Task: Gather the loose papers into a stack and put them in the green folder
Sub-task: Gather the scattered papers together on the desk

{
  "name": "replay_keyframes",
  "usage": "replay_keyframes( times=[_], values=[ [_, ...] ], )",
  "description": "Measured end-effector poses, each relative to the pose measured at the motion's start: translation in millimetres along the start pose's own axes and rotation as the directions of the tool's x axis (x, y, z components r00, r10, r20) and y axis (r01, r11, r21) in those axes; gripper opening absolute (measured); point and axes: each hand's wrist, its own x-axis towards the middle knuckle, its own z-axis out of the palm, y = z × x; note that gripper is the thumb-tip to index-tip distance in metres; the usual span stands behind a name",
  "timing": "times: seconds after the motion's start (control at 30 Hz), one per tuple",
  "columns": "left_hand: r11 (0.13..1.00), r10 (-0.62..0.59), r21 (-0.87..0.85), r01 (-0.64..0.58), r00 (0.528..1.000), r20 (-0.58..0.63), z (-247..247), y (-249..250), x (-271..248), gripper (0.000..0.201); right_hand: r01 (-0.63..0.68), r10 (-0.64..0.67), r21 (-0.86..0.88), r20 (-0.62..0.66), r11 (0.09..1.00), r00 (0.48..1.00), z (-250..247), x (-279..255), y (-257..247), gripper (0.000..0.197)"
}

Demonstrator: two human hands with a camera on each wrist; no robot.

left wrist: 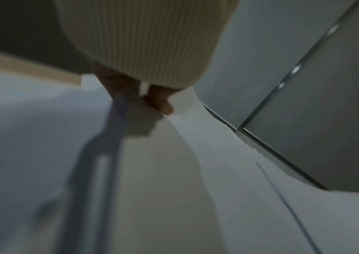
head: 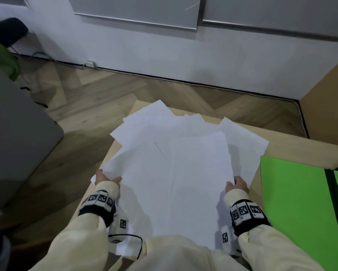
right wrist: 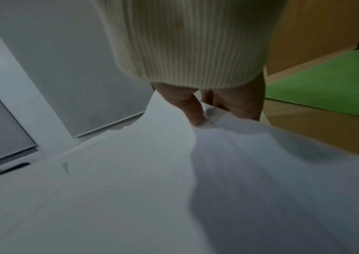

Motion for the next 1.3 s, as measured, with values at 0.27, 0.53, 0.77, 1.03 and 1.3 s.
replay_keyframes(
  times=[0.27,0.53,0.77,1.03,1.3],
  values=[
    [0.987,0.055,-0.158,-0.019,0.974,0.221,45.1,6.0,-15.5,0.074,0.097,-0.089,-0.106,0.077,0.990,0.993,34.0,-19.8,-15.5,0.023],
    [0.996,0.077,-0.066,-0.062,0.963,0.257,46.0,6.0,-33.1,0.066,-0.271,0.265,-0.004,-0.194,0.963,0.944,-13.1,11.8,7.7,0.074],
    [0.997,0.072,-0.039,-0.064,0.961,0.266,46.1,4.3,-33.8,0.063,-0.125,0.129,0.090,-0.038,0.988,0.991,-6.8,8.2,7.8,0.041],
    [0.996,0.065,0.034,-0.076,0.963,0.263,47.2,8.6,-33.1,0.058,0.096,-0.114,0.205,0.081,0.974,0.990,0.2,3.3,16.7,0.024],
    [0.989,0.074,0.106,-0.104,0.964,0.257,43.8,8.8,-32.3,0.051,0.209,-0.216,0.054,0.215,0.976,0.952,-12.4,24.6,34.9,0.023]
  ],
)
